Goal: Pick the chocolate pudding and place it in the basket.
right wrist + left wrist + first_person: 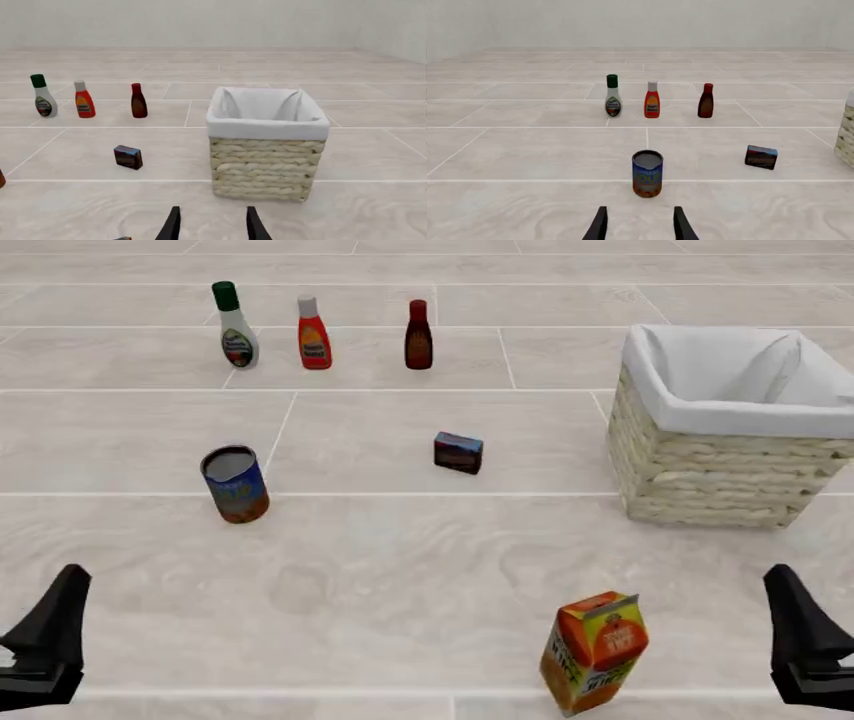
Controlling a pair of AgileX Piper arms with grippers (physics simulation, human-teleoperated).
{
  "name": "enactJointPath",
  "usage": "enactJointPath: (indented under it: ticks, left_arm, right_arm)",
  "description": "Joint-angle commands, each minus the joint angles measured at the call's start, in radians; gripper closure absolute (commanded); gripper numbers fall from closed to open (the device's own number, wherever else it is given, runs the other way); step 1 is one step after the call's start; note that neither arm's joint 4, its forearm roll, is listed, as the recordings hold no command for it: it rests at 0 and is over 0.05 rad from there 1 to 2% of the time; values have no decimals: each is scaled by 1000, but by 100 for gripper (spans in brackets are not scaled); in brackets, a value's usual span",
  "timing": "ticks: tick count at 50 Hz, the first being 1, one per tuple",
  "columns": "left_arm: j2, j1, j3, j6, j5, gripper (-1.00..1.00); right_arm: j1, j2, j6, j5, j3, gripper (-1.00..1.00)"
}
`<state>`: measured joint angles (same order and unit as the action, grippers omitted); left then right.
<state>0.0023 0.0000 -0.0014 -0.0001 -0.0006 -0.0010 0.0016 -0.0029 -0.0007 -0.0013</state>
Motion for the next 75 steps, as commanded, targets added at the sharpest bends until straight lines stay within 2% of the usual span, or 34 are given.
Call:
enactJointPath:
  ticks: [1,2,4,7,16,19,34,44,53,69,75]
  left_arm:
    - [5,0,-3,0,-1,-100]
    - [5,0,-3,0,-1,-100]
    - [5,0,-3,0,-1,-100]
    - [5,0,-3,0,-1,-100]
    - [5,0,-3,0,-1,-100]
    - [5,0,-3,0,-1,-100]
    - [5,0,-3,0,-1,-100]
    - [5,0,-3,0,-1,-100]
    - [5,0,-3,0,-1,-100]
    - [5,0,-3,0,-1,-100]
    - [5,0,-3,0,-1,-100]
  right_arm:
    - [-6,4,-24,0,-3,-100]
    - [-18,7,-46,-5,-1,-100]
    - [-21,30,-37,-17,-1,-100]
    - [-27,66,-55,-48,0,-100]
    - [7,163,-31,-120,-2,-100]
    - [41,200,-41,-153,-6,-100]
    - [47,480,10,-345,-64,-100]
    - [52,637,3,-443,-121,-100]
    - [66,763,24,-487,-187,-100]
    - [119,930,66,-512,-305,-100]
    - [141,973,57,-506,-351,-100]
